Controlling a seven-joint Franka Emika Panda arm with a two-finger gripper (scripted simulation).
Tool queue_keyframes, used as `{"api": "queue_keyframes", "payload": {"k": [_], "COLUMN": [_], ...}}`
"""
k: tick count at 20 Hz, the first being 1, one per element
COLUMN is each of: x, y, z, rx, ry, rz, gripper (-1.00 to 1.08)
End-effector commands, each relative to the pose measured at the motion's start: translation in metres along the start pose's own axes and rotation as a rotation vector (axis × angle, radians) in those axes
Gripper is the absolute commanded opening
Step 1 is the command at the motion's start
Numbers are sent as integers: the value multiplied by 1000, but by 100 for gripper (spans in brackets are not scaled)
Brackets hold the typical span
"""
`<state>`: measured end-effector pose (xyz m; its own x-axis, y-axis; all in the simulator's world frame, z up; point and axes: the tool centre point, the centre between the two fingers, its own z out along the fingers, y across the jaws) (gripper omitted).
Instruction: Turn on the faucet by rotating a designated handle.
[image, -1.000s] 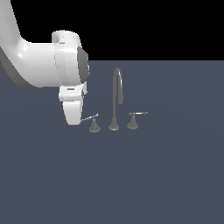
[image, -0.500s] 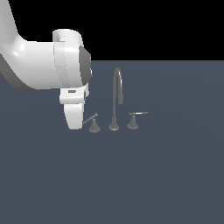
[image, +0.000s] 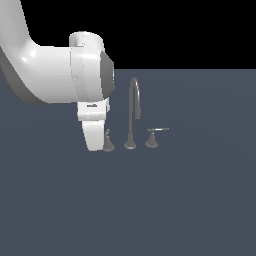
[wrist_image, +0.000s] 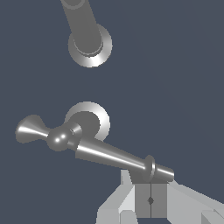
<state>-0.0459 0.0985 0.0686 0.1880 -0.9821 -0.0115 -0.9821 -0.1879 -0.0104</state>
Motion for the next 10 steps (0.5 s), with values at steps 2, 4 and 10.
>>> {"api": "queue_keyframes", "payload": {"k": [2, 4, 10], "x": [19, 32, 71], "y": [-2, -3, -7], "z": [1, 1, 3], "rx": [-3, -5, -10], "ry": [2, 5, 12], "rz": [12, 20, 43], "gripper": [-100, -100, -100]}}
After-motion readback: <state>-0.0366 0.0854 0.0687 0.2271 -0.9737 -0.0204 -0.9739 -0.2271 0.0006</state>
